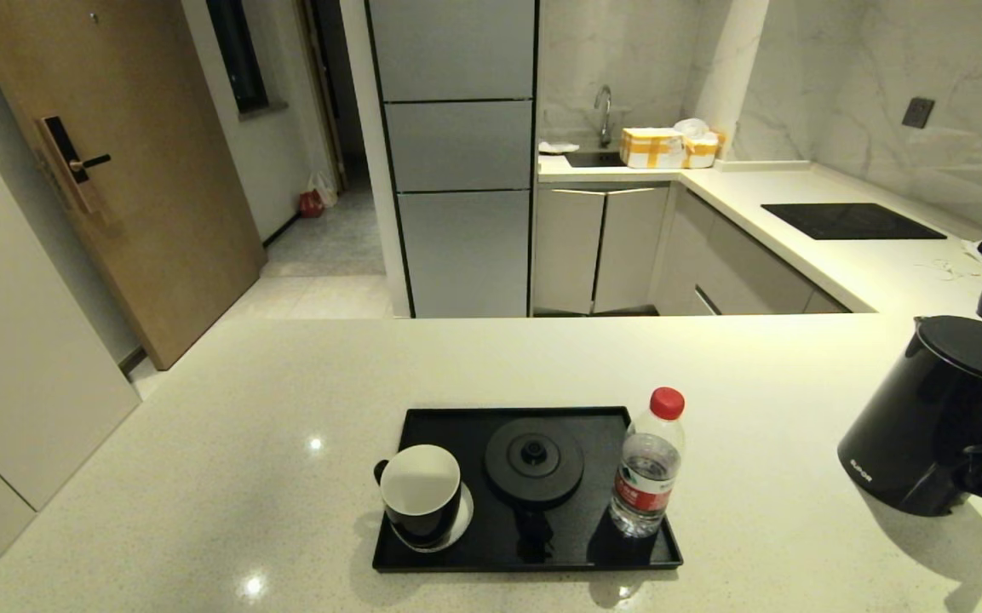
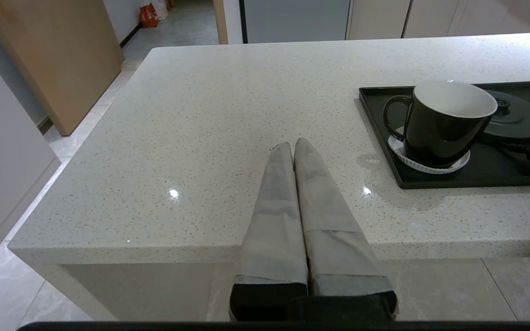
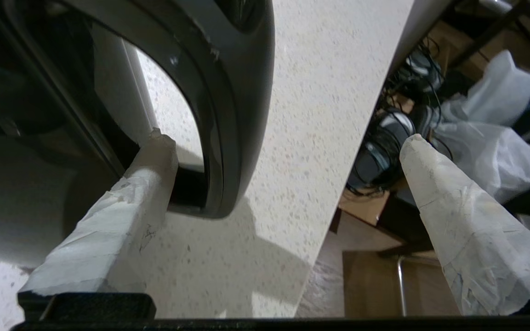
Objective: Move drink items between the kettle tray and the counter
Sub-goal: Return the kettle to its original position
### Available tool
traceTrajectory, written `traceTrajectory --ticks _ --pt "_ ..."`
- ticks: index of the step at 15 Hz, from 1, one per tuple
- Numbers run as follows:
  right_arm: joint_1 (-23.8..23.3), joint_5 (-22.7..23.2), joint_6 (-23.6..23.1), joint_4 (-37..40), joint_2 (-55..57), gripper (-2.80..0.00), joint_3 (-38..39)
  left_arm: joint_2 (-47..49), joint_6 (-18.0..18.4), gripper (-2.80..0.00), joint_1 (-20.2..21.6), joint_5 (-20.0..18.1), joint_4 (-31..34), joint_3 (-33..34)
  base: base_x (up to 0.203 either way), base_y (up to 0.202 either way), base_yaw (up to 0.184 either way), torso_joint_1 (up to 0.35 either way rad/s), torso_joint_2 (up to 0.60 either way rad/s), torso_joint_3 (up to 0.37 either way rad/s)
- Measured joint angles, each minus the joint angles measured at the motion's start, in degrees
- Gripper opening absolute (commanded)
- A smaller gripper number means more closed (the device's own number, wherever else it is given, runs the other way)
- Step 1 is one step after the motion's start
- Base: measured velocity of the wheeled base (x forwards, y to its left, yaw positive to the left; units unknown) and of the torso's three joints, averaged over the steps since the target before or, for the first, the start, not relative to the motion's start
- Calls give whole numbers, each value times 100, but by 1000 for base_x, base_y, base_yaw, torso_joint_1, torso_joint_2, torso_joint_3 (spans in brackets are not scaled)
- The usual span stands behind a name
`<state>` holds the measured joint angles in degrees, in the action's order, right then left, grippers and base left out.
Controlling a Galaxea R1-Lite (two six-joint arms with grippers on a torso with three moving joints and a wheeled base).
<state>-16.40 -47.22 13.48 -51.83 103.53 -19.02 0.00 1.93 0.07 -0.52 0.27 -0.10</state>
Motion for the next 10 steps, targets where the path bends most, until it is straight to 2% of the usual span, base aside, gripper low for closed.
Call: traceTrajectory --ticks 10 --pt "-322 514 -792 -3037 1353 0 679 0 0 -280 0 1 0 0 0 0 0 0 0 0"
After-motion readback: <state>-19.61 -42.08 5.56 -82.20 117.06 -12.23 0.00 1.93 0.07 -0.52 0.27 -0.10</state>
